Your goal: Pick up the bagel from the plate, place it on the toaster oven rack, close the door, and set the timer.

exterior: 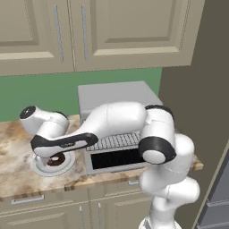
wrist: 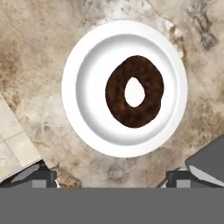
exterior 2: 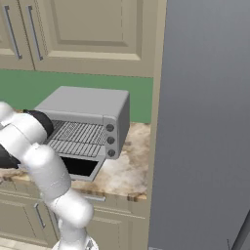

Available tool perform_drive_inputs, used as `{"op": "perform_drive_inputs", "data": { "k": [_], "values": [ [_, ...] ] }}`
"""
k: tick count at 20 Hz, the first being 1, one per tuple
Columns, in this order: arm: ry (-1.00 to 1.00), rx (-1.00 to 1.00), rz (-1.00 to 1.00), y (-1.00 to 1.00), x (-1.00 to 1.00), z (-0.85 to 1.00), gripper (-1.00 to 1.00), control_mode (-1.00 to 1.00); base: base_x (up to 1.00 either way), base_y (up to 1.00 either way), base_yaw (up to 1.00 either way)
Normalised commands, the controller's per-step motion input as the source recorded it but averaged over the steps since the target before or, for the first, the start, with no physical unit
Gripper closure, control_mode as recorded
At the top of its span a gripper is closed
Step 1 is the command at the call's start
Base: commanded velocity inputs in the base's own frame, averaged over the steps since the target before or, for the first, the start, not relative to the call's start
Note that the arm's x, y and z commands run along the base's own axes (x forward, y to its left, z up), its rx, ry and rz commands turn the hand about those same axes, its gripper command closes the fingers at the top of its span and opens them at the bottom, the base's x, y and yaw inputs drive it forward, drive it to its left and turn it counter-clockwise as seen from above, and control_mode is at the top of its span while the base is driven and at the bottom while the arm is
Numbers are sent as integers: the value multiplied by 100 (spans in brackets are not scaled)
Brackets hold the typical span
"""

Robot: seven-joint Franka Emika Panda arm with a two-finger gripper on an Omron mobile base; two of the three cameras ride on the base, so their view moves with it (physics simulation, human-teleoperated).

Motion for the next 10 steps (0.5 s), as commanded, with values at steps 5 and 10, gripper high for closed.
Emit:
{"op": "perform_drive_inputs", "data": {
  "k": [5,10],
  "values": [
    [0,-2,-3,14,20,-32,-100,-100,0,0,0],
    [0,-1,-3,5,14,-31,-100,-100,0,0,0]
  ]
}}
